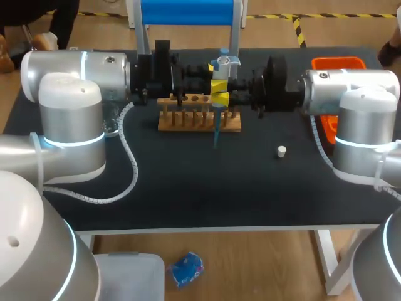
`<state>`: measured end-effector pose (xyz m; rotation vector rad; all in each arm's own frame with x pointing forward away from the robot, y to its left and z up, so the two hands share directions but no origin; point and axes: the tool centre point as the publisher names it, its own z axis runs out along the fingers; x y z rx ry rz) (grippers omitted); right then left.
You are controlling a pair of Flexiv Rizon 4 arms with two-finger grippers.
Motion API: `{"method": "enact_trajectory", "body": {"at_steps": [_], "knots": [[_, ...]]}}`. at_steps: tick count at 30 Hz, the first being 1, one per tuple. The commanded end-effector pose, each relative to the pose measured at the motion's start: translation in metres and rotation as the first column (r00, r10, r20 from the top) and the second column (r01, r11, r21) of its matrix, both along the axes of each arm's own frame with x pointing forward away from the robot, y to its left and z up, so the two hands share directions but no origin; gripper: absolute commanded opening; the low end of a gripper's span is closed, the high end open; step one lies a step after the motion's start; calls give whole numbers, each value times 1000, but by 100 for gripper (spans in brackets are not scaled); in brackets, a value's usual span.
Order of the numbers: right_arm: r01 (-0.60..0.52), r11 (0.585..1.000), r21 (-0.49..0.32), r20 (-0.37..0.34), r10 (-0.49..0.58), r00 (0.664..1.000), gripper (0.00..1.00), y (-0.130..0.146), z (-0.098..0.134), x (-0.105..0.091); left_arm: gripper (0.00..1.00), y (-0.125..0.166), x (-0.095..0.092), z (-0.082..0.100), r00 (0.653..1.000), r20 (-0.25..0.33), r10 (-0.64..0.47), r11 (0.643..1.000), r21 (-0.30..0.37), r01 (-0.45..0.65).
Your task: Invert the test tube, pick up the pipette, mount the tip to pipette, aspirate from beaker and dispense into the tube, eject the tip, return the pipette, and cap with the stopper.
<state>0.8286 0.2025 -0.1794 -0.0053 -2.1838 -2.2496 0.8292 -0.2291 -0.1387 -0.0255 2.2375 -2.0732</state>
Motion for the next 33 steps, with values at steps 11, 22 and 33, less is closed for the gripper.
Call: {"method": "enact_trajectory", "body": {"at_steps": [11, 22, 33], "knots": [[-37, 999, 12, -17, 38, 999, 0, -8, 0, 1, 100, -1, 0, 0, 1000, 3, 3, 1000, -2, -3], [-107, 994, -29, 68, 109, 992, 0, -57, 9, 28, 100, -1, 0, 0, 1000, 3, 3, 1000, -2, -3], [-47, 997, -65, 108, 54, 993, 0, -151, 28, 87, 100, -1, 0, 0, 1000, 3, 3, 1000, -2, -3]]}}
